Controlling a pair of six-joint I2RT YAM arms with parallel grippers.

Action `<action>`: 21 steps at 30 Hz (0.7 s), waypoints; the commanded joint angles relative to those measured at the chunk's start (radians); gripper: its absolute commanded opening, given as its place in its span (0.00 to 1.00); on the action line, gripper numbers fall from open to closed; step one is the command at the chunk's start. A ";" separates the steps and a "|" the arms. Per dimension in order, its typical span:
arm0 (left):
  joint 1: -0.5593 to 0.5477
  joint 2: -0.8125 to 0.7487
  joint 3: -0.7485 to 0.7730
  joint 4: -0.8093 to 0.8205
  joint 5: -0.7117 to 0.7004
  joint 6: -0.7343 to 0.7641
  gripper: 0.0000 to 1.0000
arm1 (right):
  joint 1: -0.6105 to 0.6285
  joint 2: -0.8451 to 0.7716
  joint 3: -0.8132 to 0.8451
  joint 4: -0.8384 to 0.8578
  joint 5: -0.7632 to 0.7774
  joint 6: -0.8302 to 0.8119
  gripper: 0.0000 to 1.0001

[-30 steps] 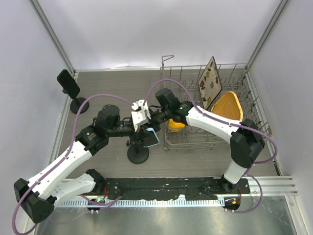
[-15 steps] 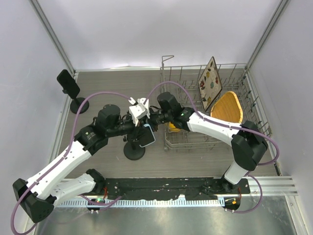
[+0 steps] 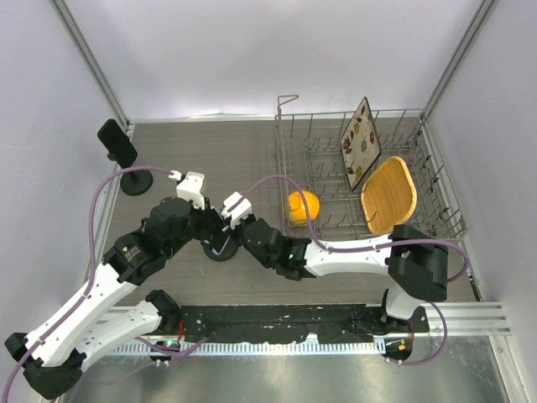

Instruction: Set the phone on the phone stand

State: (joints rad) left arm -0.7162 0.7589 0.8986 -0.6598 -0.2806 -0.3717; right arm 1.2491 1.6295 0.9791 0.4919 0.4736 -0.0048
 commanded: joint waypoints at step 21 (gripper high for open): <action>0.050 0.079 -0.082 0.129 -0.324 -0.049 0.00 | 0.388 -0.066 0.310 -0.469 0.593 0.100 0.46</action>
State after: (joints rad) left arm -0.7181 0.7879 0.8604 -0.5961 -0.3534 -0.4091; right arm 1.4353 1.7718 1.2427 0.0776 1.2068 0.0700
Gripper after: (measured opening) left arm 0.194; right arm 0.411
